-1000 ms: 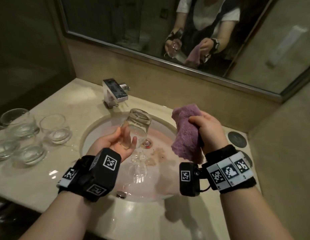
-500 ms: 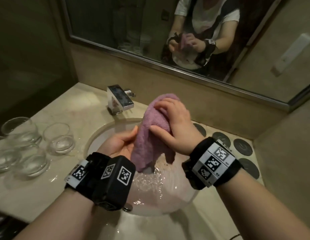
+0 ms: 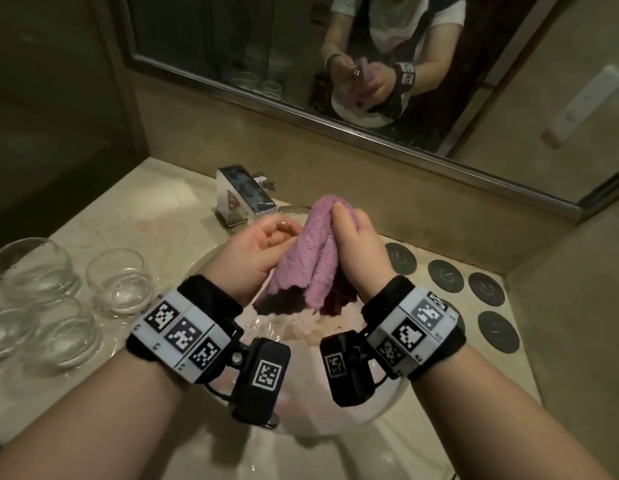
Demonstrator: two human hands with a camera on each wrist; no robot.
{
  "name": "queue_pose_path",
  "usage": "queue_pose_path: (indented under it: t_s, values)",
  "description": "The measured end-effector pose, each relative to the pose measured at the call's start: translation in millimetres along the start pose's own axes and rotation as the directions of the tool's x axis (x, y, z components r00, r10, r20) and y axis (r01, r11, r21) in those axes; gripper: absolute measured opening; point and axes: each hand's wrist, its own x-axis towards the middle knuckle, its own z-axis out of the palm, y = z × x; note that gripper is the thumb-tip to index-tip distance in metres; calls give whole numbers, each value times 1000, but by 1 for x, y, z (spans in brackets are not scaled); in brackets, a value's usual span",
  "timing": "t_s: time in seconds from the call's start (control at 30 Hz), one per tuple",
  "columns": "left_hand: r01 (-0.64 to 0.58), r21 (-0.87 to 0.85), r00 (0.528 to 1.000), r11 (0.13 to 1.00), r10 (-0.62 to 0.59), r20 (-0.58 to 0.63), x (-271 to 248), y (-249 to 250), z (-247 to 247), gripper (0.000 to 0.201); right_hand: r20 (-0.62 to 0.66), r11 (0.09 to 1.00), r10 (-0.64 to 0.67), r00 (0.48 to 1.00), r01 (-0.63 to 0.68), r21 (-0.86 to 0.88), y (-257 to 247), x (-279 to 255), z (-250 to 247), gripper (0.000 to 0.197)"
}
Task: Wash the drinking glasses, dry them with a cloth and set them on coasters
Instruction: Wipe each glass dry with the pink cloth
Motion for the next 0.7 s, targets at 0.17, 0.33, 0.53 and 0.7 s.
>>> queue_pose_path:
  t_s: [0.17, 0.33, 0.53, 0.7]
  values:
    - [61, -22, 996, 998, -60, 62, 4, 5, -4, 24, -95, 928, -328, 940, 301, -219, 6, 1, -8, 27]
    - [363, -230, 931, 903, -338, 141, 13, 9, -15, 39, 174, 642, -625, 761, 628, -439, 13, 5, -19, 55]
    - [281, -311, 959, 908, -259, 112, 22, 5, 0, 36, 39, 818, -472, 881, 454, -354, 11, 11, -12, 41]
    - [117, -26, 993, 993, -117, -3, 32, 1, 15, 30, 22, 996, -25, 999, 26, -84, 5, 27, -16, 28]
